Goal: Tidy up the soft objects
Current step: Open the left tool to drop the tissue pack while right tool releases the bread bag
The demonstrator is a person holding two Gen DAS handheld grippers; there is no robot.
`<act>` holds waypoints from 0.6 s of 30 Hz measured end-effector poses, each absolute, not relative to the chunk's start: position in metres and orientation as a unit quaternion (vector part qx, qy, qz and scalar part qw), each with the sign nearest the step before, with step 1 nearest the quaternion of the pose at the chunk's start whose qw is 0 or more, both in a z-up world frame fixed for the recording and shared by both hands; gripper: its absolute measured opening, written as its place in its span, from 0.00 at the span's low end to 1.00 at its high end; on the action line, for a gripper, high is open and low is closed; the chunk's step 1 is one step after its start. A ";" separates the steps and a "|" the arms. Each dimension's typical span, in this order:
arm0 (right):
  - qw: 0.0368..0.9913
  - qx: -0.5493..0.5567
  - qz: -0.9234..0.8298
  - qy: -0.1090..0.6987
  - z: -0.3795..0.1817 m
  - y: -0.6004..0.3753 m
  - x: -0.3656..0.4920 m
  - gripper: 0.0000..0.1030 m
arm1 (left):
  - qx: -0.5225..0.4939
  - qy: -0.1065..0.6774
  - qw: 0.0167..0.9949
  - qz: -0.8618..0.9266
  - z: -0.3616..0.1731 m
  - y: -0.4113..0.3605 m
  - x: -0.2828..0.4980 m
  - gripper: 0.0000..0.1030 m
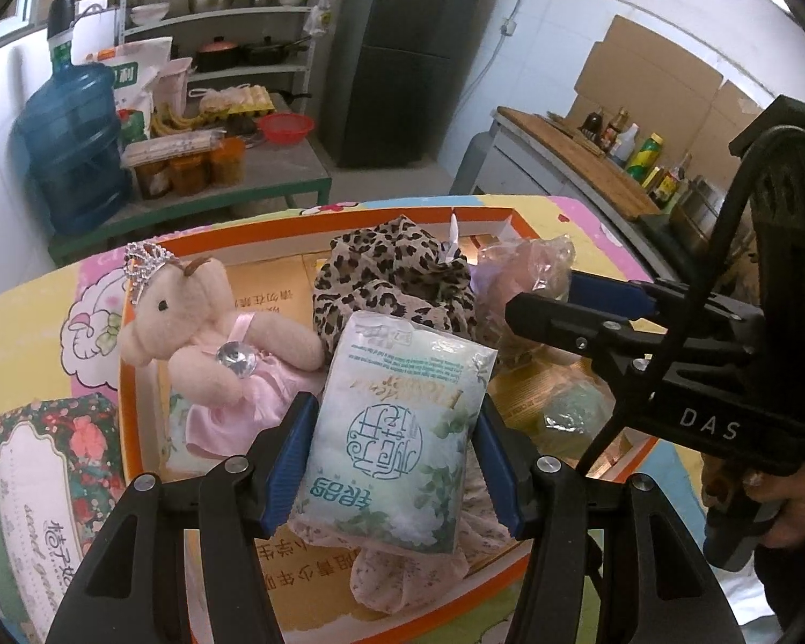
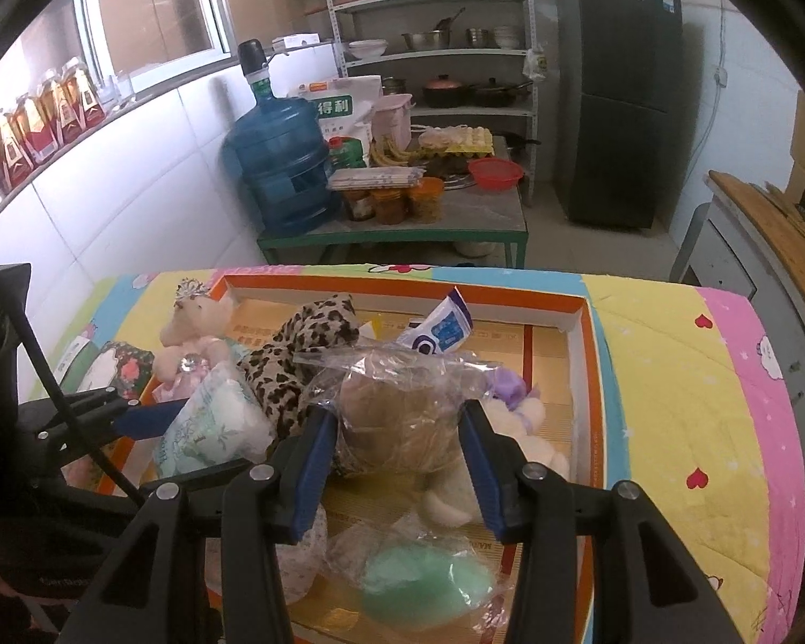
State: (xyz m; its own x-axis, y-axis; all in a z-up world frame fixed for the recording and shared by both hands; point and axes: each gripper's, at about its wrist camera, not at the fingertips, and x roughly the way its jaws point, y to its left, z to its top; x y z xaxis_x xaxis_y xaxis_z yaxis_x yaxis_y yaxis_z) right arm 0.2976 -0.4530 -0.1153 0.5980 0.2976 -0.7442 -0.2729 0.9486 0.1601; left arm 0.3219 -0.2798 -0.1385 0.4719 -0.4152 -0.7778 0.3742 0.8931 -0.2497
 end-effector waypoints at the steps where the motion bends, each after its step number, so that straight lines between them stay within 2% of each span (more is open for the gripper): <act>1: 0.894 0.017 0.157 0.420 -0.115 -0.453 0.298 0.47 | -0.024 0.459 0.857 -0.232 -0.138 -0.279 0.322 0.58; 6: 0.892 0.031 0.147 0.426 -0.117 -0.456 0.299 0.57 | -0.030 0.454 0.857 -0.244 -0.135 -0.274 0.321 0.60; 18: 0.898 0.046 0.144 0.413 -0.104 -0.460 0.289 0.58 | -0.039 0.429 0.865 -0.256 -0.121 -0.267 0.311 0.70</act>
